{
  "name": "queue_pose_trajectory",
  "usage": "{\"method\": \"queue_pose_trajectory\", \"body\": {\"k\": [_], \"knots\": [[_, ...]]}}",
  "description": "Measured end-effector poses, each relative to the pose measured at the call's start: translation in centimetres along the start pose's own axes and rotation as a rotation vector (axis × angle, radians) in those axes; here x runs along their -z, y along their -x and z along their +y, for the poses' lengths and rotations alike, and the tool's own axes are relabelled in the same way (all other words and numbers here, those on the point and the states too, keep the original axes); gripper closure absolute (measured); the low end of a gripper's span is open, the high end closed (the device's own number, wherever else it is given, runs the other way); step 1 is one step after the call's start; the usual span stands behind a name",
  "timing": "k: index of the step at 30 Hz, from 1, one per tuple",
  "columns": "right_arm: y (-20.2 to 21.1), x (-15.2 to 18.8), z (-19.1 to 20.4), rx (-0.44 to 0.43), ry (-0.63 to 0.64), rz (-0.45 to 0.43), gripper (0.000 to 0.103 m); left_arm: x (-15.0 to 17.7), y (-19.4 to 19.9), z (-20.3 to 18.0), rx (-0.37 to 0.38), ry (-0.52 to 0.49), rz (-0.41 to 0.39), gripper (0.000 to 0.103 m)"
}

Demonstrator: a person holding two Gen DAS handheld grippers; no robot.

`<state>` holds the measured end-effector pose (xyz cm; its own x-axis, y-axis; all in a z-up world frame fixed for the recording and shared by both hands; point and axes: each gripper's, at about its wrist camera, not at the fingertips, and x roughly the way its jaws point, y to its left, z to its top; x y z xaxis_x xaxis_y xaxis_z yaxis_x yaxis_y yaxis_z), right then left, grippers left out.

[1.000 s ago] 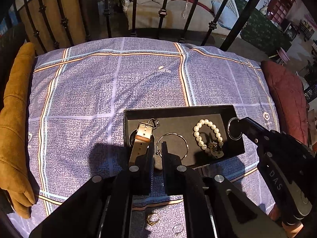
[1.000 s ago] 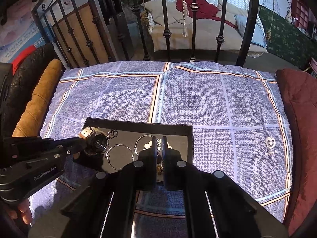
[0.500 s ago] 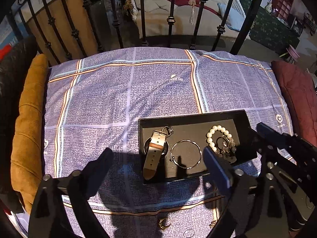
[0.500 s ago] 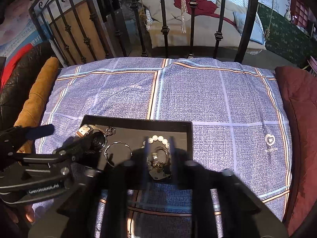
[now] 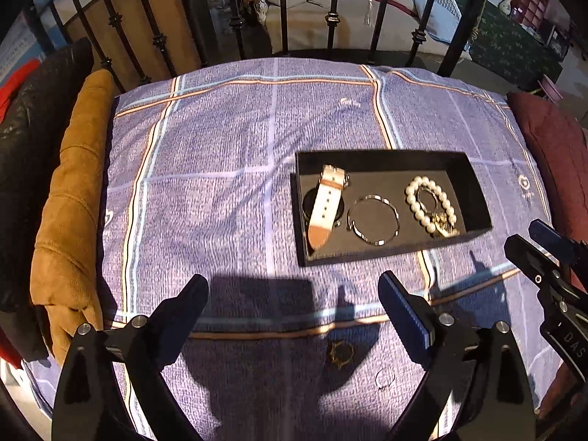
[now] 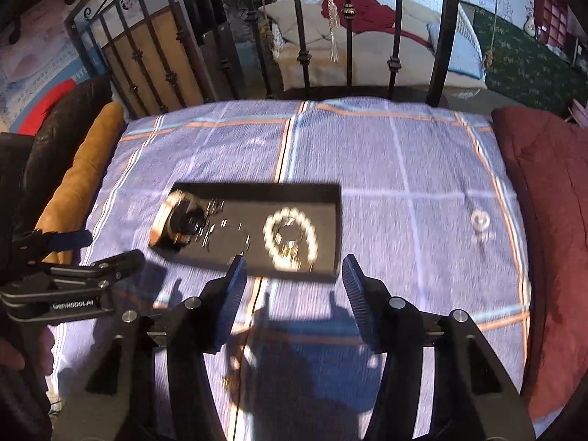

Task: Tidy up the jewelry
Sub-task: 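Move both grippers back toward the remaining gold ring and charm, then grasp the gold ring with the left gripper while the right gripper grasps the gold charm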

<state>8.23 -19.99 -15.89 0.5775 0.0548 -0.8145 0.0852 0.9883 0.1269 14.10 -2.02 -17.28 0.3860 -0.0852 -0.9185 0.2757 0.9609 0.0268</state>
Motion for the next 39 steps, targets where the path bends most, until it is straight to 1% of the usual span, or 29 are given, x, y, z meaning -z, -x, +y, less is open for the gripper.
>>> {"method": "queue_pose_trajectory", "body": {"k": [1,4,7,10,13,16,19,21,23,24,25,26,27,28,29,30,31,32,33,36,39], "knots": [[0.1,0.8,0.1,-0.006,0.003,0.014,0.049,0.9,-0.2,0.0,0.001,-0.003,0.010,0.012],[0.2,3.7,1.2,-0.019,0.026,0.054,0.049,3.2,-0.9,-0.4,0.038,-0.010,0.054,0.012],[-0.3,6.1,2.4,-0.025,0.057,0.092,0.049,4.9,-1.9,-1.0,0.071,-0.018,0.081,0.012],[-0.9,7.5,3.0,-0.029,0.073,0.111,0.049,5.6,-3.2,-1.6,0.054,-0.029,0.102,0.012],[-1.5,8.2,3.3,-0.037,0.074,0.124,0.049,5.8,-4.3,-1.6,0.019,-0.029,0.119,0.012],[-2.2,8.5,3.5,-0.034,0.080,0.125,0.049,5.9,-5.1,-1.6,0.012,-0.008,0.141,0.013],[-2.8,8.6,3.6,-0.036,0.079,0.133,0.049,6.3,-5.5,-2.0,-0.014,-0.023,0.134,0.012],[-3.2,8.6,3.7,-0.043,0.078,0.142,0.049,6.5,-5.5,-2.0,-0.015,-0.018,0.130,0.012],[-3.7,9.0,4.1,-0.047,0.088,0.158,0.050,6.6,-5.6,-1.9,0.001,-0.010,0.132,0.015],[-4.0,9.1,4.4,-0.047,0.098,0.165,0.054,6.7,-5.6,-1.7,0.002,-0.010,0.126,0.021],[-4.3,9.3,4.7,-0.040,0.110,0.174,0.062,6.8,-5.4,-1.7,-0.002,-0.014,0.120,0.027],[-4.4,9.5,4.9,-0.021,0.130,0.170,0.067,6.8,-5.4,-1.7,-0.002,-0.016,0.116,0.031],[-4.4,9.6,5.1,-0.019,0.137,0.160,0.074,6.8,-5.2,-1.6,-0.003,-0.015,0.112,0.038],[-4.3,9.7,5.1,-0.027,0.132,0.163,0.085,6.8,-5.0,-1.7,-0.007,-0.017,0.105,0.046],[-4.3,9.6,5.1,-0.028,0.122,0.168,0.085,6.9,-4.9,-1.7,-0.015,-0.025,0.101,0.049],[-4.2,9.5,5.0,-0.030,0.114,0.169,0.085,6.7,-4.7,-1.8,-0.016,-0.034,0.096,0.060],[-4.1,9.4,4.9,-0.036,0.105,0.168,0.085,6.6,-4.5,-1.9,-0.002,-0.041,0.094,0.080],[-3.9,9.2,4.9,-0.039,0.101,0.164,0.085,6.5,-4.4,-2.0,-0.006,-0.044,0.097,0.089],[-3.6,9.2,4.8,-0.039,0.100,0.158,0.085,6.3,-4.1,-2.1,-0.002,-0.045,0.104,0.094],[-2.8,8.8,4.6,-0.039,0.094,0.146,0.085,5.9,-3.8,-1.6,0.026,-0.009,0.118,0.094],[-2.0,8.4,4.3,-0.038,0.084,0.131,0.085,5.6,-3.4,-1.8,0.032,-0.012,0.110,0.094]]}}
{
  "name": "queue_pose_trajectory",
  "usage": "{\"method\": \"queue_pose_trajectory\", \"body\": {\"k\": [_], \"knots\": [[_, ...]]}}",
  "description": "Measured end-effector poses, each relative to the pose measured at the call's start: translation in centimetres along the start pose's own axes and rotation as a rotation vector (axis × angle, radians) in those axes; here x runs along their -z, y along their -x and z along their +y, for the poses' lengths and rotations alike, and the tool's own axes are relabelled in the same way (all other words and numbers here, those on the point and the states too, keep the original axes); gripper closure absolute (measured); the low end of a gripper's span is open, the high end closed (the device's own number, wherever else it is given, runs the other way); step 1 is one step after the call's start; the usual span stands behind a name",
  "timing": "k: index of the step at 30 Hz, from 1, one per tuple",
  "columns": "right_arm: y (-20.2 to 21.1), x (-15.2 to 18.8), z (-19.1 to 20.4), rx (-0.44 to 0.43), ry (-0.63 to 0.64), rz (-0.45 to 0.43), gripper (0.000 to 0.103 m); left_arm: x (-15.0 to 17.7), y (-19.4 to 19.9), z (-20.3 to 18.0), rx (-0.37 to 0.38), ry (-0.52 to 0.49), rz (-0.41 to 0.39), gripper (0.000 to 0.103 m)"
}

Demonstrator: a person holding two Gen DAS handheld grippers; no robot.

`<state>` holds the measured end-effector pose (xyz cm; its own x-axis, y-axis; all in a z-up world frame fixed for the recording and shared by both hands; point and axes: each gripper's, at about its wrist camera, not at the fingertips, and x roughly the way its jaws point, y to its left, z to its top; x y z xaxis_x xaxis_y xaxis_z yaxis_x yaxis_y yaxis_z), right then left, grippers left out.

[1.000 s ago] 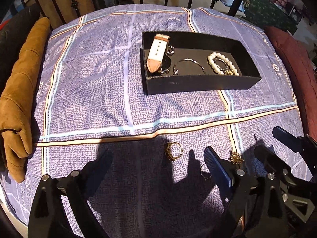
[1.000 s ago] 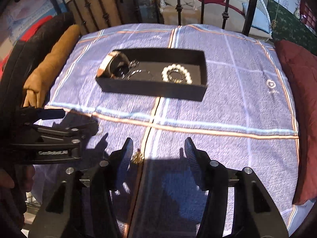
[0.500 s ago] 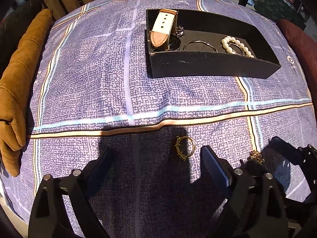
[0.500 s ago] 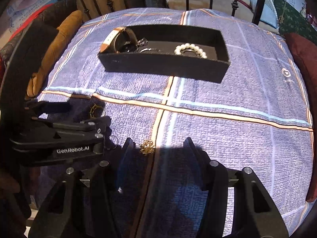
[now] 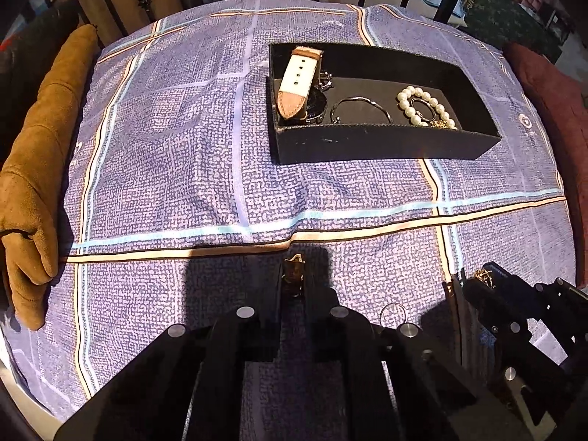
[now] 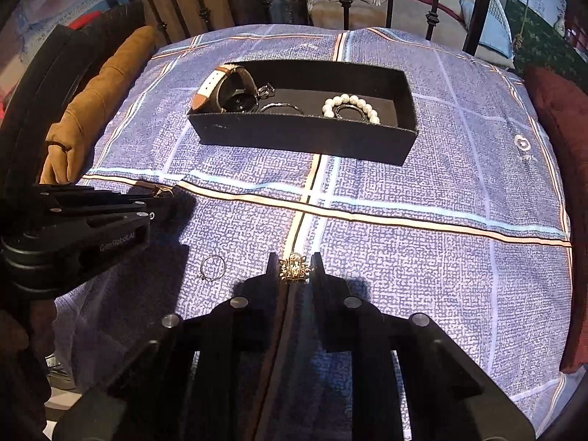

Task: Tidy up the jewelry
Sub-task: 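Grasp the gold ring with the left gripper while the right gripper grasps the gold charm, then carry the gold ring and charm into the black tray and open both grippers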

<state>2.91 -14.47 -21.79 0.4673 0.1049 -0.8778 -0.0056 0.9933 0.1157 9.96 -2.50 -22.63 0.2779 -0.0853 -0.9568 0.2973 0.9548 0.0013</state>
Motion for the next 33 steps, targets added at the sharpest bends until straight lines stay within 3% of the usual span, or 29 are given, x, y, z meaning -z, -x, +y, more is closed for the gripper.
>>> {"method": "queue_pose_trajectory", "body": {"k": [8,21,33], "knots": [[2.3,-2.0,-1.1,0.010,-0.029,-0.059,0.085,-2.1,3.3,-1.2,0.012,-0.012,-0.049,0.094],[4.4,-8.7,-2.8,0.041,-0.027,-0.202,0.085,-7.1,5.6,-2.1,0.018,-0.023,-0.142,0.094],[3.0,-11.7,-3.9,0.044,-0.049,-0.216,0.085,-10.3,5.3,-2.0,0.003,-0.017,-0.167,0.094]]}}
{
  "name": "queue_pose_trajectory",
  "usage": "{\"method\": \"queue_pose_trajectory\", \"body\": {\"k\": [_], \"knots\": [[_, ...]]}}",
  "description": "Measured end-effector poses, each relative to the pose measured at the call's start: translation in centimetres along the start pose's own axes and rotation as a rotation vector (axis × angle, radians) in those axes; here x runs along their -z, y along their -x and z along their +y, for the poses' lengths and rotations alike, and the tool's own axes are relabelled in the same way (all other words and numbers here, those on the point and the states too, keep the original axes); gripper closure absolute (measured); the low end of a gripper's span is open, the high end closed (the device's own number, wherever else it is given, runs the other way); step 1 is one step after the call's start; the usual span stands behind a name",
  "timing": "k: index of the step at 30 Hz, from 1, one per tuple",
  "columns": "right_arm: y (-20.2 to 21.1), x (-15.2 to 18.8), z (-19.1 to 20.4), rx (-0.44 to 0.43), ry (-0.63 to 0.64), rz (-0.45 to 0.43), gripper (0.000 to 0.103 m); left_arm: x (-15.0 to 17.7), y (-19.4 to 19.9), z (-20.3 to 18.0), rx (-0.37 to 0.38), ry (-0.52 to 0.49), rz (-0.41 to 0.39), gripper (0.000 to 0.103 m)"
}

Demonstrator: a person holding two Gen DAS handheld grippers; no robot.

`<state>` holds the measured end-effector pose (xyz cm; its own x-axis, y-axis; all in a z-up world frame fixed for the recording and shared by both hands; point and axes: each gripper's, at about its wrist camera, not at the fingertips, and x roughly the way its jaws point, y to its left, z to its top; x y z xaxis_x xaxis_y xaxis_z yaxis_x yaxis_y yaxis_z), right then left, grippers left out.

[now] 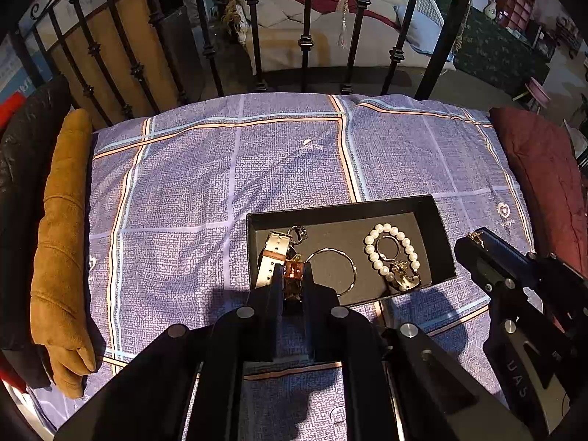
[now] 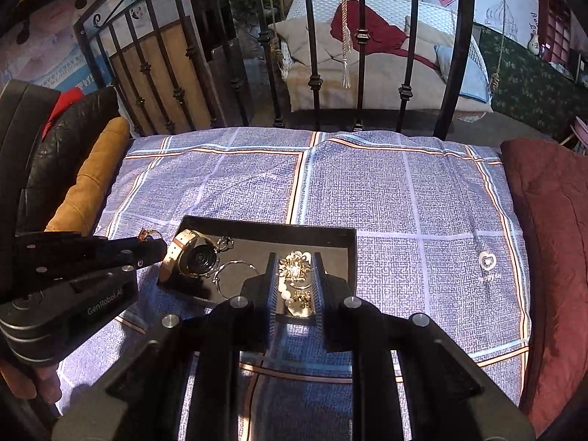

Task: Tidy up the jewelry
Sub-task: 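Carry the gold ring and charm into the black tray and open both grippers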

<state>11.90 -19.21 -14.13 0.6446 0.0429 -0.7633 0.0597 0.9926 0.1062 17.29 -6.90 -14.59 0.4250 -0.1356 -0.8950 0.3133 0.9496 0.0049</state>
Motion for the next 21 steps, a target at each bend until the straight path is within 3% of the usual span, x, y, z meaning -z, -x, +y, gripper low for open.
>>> {"method": "queue_pose_trajectory", "body": {"k": [21], "knots": [[-1.2,-1.2,-0.4,0.003,-0.005,0.005,0.085,-1.1,-1.0,-0.1,0.015,-0.001,0.005,0.094]]}}
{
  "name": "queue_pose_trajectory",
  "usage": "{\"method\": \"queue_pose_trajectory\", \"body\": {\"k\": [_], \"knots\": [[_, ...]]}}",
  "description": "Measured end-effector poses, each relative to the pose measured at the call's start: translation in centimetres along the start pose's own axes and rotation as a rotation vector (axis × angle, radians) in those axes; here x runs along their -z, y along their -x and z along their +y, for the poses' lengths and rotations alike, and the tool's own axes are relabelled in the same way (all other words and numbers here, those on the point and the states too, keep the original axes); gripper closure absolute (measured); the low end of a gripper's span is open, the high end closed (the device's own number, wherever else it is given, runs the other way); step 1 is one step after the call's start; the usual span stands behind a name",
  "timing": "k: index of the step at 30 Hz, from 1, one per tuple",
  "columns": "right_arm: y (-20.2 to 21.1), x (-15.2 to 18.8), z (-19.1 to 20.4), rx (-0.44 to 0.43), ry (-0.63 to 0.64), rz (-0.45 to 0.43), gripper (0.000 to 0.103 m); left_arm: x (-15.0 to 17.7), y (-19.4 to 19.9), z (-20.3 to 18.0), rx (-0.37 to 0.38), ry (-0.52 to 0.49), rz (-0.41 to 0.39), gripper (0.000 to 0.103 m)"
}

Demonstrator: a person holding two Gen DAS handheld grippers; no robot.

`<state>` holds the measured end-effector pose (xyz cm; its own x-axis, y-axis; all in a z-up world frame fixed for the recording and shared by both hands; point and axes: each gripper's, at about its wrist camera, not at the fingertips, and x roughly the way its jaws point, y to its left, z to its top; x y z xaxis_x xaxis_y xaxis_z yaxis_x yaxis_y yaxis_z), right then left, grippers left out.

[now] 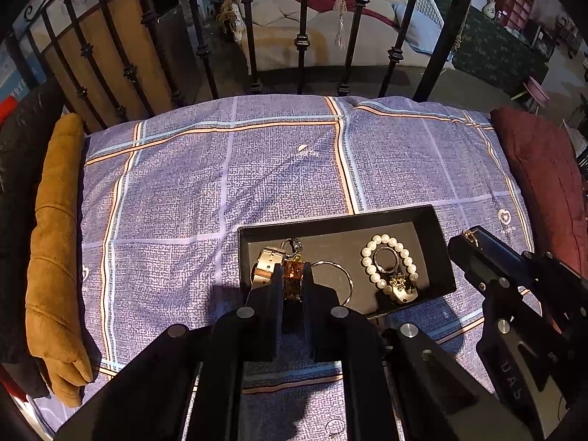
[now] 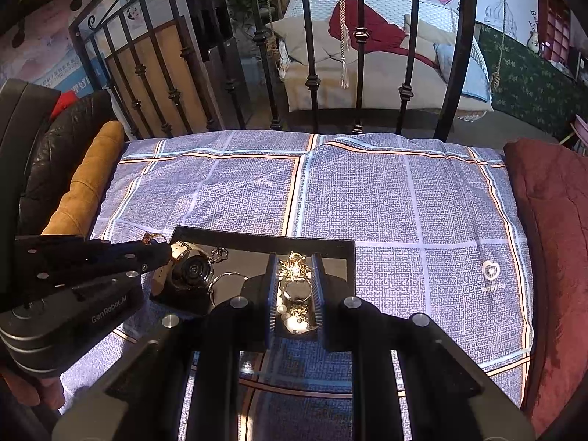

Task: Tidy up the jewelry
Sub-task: 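Carry the gold ring and charm into the black tray and open both grippers, then move the right gripper back to the small silver ring on the sheet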

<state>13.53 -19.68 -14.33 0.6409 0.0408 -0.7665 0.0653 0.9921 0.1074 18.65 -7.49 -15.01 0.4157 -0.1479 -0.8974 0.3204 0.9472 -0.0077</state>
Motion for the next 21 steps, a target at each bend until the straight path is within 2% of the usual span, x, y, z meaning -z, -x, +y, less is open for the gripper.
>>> {"method": "queue_pose_trajectory", "body": {"k": [11,12,14,15,16,17,18,21], "knots": [[-0.7,0.0,0.0,0.014,0.001,0.016,0.084,-0.3,-0.4,0.1,0.000,0.006,0.010,0.093],[-0.8,0.0,0.0,0.019,-0.001,0.020,0.084,-0.4,-0.5,0.1,0.003,0.010,0.014,0.089],[-1.0,0.0,-0.1,0.019,-0.005,0.029,0.083,-0.4,-0.5,0.3,0.002,0.021,0.021,0.072],[-1.1,0.0,-0.1,0.022,-0.006,0.033,0.082,-0.4,-0.5,0.3,0.004,0.022,0.019,0.059],[-1.1,0.0,-0.2,0.021,-0.006,0.037,0.075,-0.4,-0.5,0.3,0.004,0.024,0.016,0.049],[-1.2,0.0,-0.2,0.020,-0.007,0.041,0.064,-0.3,-0.4,0.2,0.002,0.020,0.012,0.046],[-1.2,0.0,-0.2,0.022,-0.009,0.035,0.059,-0.3,-0.4,0.1,-0.003,0.015,0.010,0.046],[-0.8,0.1,-0.2,0.026,-0.009,0.017,0.057,-0.2,-0.4,0.1,-0.007,0.008,0.016,0.045]]}}
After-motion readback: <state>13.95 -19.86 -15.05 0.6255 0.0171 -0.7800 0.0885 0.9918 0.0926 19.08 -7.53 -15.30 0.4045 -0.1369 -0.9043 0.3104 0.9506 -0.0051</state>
